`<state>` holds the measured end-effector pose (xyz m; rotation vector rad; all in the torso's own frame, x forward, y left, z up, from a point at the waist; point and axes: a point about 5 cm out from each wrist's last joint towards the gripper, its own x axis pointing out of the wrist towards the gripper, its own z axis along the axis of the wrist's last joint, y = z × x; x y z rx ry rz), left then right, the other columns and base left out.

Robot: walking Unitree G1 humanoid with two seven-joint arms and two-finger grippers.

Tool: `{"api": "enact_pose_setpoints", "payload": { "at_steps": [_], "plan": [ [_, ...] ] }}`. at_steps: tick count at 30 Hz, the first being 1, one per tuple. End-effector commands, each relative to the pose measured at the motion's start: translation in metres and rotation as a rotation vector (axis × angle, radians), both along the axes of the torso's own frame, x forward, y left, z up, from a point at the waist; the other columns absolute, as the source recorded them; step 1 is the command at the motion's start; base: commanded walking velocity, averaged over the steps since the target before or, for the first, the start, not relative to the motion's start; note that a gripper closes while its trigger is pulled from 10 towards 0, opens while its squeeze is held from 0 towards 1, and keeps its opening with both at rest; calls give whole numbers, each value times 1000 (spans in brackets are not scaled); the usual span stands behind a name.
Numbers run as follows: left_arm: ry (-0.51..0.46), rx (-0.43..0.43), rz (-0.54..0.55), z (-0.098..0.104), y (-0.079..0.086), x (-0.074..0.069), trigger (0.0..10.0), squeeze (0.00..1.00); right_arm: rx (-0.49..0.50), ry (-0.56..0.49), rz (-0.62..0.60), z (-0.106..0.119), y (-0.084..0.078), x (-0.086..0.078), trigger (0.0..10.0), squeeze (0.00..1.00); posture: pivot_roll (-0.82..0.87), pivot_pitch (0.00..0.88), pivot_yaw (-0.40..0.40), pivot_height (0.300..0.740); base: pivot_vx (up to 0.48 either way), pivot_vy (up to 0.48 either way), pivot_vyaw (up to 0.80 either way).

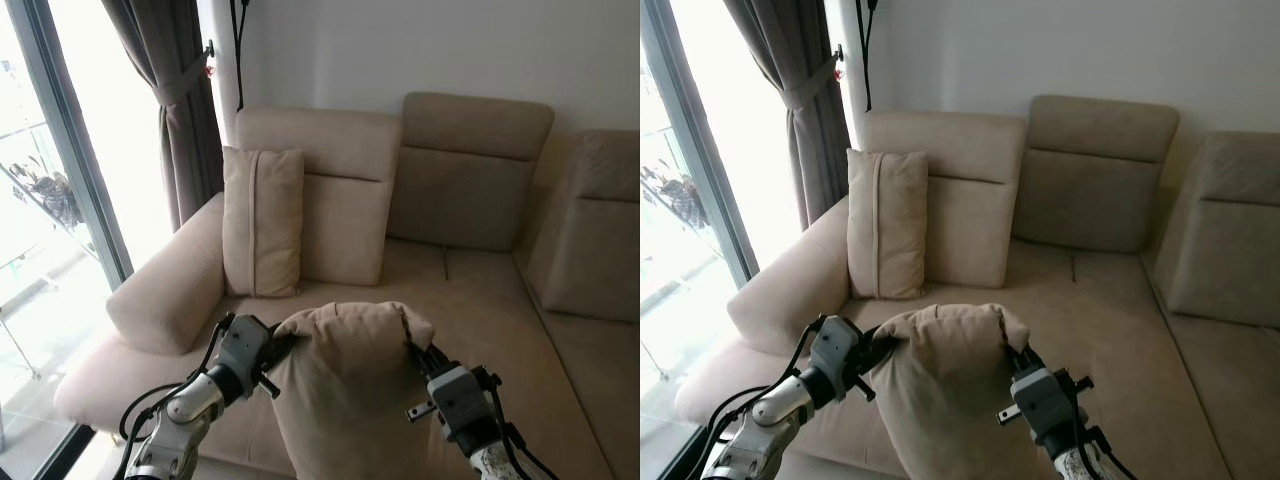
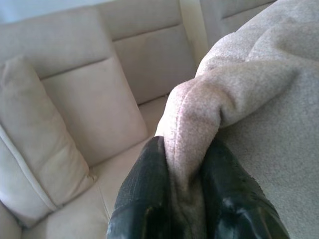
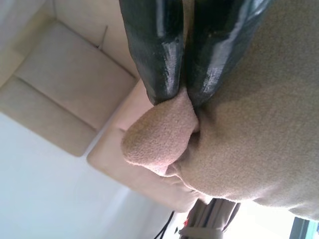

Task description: Move the pillow to the sofa from floor

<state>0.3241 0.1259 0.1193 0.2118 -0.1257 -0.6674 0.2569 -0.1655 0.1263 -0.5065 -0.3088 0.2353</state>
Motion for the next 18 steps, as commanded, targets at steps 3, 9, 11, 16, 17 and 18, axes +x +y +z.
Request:
{"api": "enact_pose_setpoints", "payload": {
  "at_steps": [3,9,11,16,17,18],
  "plan": [
    [-77,-46,-47,15,-9,-1,10000,0,3,-70,39,12,8,-1,10000,0,67,0,20,740,334,0,0],
    [-76,-47,-56,15,-10,-1,10000,0,-1,-68,37,12,8,0,10000,0,68,0,19,740,353,0,0],
    [-76,-47,-58,15,-10,-1,10000,0,-2,-68,38,12,8,0,10000,0,68,0,18,740,354,0,0],
    [-76,-48,-63,15,-10,-2,10000,0,-4,-67,38,12,8,0,10000,0,67,0,18,740,359,0,0],
    [-75,-49,-64,15,-10,-2,10000,0,-5,-68,38,12,8,0,10000,0,65,0,19,740,360,0,0],
    [-75,-49,-64,15,-10,-2,10000,0,-5,-68,38,12,8,0,10000,0,65,0,19,740,360,0,0]
  ]
}}
